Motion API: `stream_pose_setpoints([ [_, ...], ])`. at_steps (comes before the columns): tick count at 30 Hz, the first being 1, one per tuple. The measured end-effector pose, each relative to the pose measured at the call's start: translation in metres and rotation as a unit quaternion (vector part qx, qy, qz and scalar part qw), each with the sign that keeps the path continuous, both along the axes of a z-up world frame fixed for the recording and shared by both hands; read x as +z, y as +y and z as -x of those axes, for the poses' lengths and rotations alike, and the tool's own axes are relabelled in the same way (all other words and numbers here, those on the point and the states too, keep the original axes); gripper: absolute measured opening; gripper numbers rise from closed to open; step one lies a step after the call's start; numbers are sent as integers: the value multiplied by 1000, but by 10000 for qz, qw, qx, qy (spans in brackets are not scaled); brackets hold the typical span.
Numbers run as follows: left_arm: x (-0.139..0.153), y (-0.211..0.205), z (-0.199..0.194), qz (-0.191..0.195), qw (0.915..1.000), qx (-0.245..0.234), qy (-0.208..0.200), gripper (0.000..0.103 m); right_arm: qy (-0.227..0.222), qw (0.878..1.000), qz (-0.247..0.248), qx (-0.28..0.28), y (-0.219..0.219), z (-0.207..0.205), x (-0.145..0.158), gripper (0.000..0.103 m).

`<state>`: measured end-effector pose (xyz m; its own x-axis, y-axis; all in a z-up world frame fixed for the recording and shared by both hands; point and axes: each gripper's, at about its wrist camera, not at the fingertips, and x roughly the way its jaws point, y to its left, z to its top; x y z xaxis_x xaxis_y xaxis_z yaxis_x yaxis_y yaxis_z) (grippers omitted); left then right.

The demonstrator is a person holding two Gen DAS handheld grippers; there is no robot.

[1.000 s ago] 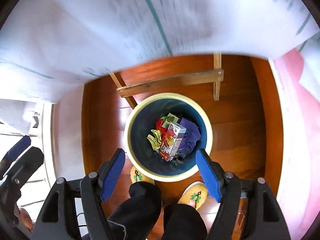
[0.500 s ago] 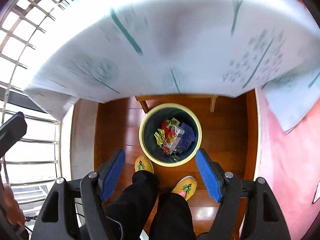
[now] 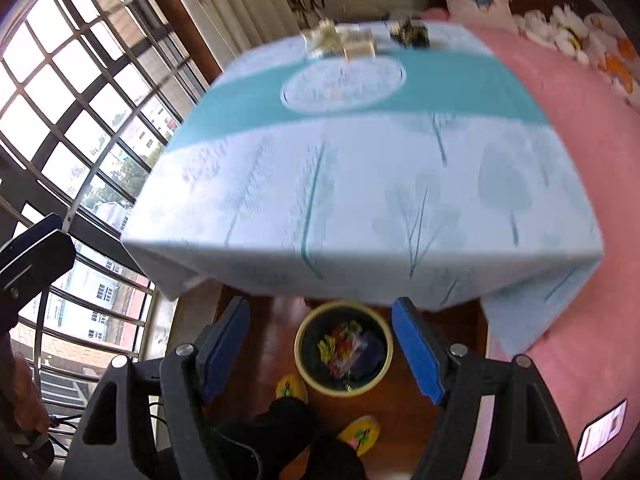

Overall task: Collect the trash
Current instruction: 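Move both empty tools back up over the table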

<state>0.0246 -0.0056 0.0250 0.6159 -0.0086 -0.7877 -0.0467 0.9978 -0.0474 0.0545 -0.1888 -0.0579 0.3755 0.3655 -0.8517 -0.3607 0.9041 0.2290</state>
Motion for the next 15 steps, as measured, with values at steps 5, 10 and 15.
stream_pose_setpoints([
  [5, 32, -7, -10, -112, 9994, 116, -294, 102, -523, 9985, -118, 107, -5, -16, 47, 74],
  [10, 49, -13, -26, -229, 9989, 99, -400, 102, -744, 9970, -219, 37, -10, -40, 73, 74],
  [15, 58, -12, -56, -330, 9982, 115, -489, 102, -888, 9957, -230, -111, -10, -65, 86, 74],
])
